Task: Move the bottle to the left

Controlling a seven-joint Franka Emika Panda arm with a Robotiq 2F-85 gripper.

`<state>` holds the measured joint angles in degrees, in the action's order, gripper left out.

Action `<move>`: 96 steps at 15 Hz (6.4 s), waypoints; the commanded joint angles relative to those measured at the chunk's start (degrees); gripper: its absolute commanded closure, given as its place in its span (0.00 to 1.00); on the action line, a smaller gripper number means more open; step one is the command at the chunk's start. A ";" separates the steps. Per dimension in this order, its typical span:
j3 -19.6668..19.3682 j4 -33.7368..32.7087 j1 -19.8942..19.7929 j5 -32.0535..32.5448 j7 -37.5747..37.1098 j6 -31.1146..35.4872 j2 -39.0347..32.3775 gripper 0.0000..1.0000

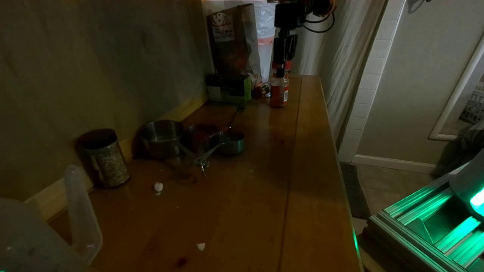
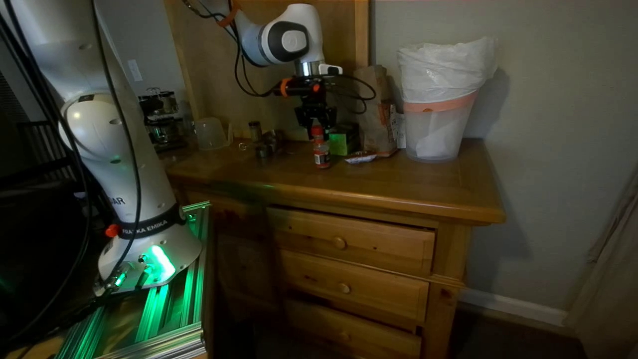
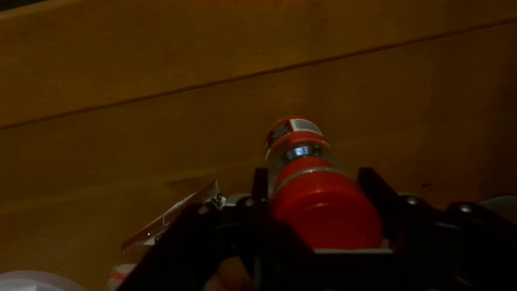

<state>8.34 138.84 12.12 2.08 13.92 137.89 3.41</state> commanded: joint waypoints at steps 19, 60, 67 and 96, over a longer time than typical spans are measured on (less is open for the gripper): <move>8.96 -1.14 13.73 -8.67 8.67 -14.09 12.86 0.43; 13.07 -28.02 16.80 13.61 -15.96 -10.80 -19.22 0.68; 13.08 -27.87 17.03 12.89 -19.97 -9.82 -20.32 0.68; 13.20 -15.82 13.89 13.28 -22.82 -14.18 2.91 0.00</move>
<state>20.87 115.74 27.33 14.25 -10.13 126.15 -3.23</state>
